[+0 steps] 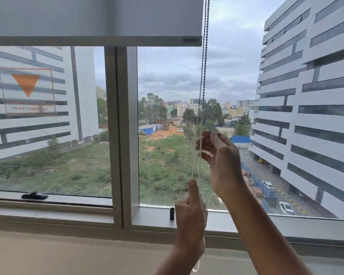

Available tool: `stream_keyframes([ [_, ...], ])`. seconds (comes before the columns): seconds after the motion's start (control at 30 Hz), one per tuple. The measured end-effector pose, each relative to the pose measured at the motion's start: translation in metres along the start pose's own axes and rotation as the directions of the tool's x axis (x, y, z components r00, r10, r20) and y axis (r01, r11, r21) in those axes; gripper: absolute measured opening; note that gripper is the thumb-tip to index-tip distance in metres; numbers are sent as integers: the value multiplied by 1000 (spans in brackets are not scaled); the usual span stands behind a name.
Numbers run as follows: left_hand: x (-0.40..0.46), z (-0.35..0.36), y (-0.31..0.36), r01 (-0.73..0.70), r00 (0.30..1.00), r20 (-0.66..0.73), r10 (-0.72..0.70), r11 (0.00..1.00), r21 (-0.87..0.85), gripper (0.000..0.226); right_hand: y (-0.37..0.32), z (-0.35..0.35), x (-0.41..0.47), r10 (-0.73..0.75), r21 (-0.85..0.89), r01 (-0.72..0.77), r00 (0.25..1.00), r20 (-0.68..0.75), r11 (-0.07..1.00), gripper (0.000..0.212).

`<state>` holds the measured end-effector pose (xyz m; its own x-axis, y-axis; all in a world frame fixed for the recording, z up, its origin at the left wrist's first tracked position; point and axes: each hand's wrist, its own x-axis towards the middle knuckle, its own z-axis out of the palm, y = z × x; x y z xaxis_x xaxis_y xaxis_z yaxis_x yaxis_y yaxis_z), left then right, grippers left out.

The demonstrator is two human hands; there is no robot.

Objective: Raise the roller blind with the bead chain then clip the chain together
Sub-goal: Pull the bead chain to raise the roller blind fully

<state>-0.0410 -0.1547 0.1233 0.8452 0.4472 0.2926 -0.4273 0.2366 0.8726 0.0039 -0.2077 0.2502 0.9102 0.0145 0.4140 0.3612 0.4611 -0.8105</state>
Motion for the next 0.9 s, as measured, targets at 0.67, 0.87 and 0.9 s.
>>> stream_keyframes([
  [0.67,-17,-42,-103,55,998,-45,-46,968,246,80,-41,35,35,257,133,-256,966,10,957,56],
  [0.87,-24,-60,-111,54,994,66,-90,905,421,75,-11,26,22,210,161,-203,977,-28,966,51],
  [0.9,-24,-63,-113,85,988,84,-128,917,389,74,-6,24,19,201,165,-194,979,-32,967,47],
])
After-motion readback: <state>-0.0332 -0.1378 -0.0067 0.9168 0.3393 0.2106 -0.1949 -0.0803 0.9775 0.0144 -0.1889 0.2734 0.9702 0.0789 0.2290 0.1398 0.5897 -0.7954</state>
